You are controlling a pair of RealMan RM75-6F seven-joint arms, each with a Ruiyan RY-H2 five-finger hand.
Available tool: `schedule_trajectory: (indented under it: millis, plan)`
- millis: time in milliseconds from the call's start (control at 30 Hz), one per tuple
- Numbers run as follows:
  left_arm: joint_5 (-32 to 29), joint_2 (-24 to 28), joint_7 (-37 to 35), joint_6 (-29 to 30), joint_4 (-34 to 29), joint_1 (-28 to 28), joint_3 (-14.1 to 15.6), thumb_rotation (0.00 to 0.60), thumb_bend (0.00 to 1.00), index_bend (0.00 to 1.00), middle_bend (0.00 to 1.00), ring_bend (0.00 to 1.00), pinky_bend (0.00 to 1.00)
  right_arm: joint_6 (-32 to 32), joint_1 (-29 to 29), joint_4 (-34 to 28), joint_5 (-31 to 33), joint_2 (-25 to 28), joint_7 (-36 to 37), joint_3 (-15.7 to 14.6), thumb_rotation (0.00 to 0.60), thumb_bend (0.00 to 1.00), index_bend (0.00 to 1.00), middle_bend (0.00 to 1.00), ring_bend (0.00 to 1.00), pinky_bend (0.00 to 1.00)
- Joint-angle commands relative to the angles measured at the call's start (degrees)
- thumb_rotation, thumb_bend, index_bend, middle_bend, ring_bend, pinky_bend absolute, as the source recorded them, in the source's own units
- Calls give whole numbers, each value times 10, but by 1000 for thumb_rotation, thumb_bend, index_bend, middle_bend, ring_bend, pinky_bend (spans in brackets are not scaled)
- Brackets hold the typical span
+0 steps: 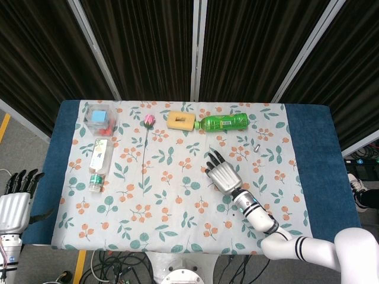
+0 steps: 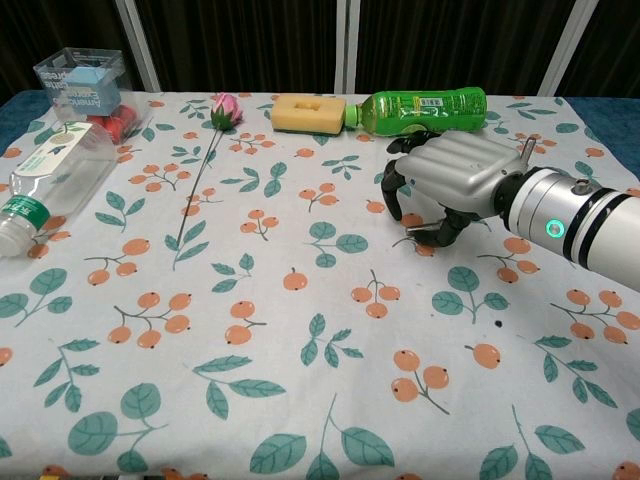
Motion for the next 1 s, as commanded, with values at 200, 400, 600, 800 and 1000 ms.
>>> schedule_trajectory:
  millis: [200, 400, 600, 800, 1000]
  plan:
    - [1, -2, -3, -1, 4, 0, 0, 600, 0, 148, 83, 0, 0, 0, -7, 6, 0, -4, 9, -6, 600, 254, 476, 237, 0, 0]
    - [0, -2, -6, -1, 5, 1, 0, 600, 0, 147, 83, 0, 0, -2, -8, 7, 2, -6, 12, -4, 600, 288, 501, 244, 0, 0]
    - [1, -4, -8, 0, 8, 2, 1, 600, 0, 148, 83, 0, 0, 2, -12, 2, 5, -6, 14, -3, 600, 356, 564, 263, 0, 0]
    - [1, -3, -10, -1, 10, 2, 1, 600, 0, 147, 83, 0, 0, 7, -23, -29, 25, 6, 41, 11, 600, 375, 575, 265, 0, 0]
    - [1, -4, -9, -3, 10, 2, 1, 600, 0, 147, 83, 0, 0, -1, -34, -74, 56, 41, 94, 32, 600, 375, 582, 268, 0, 0]
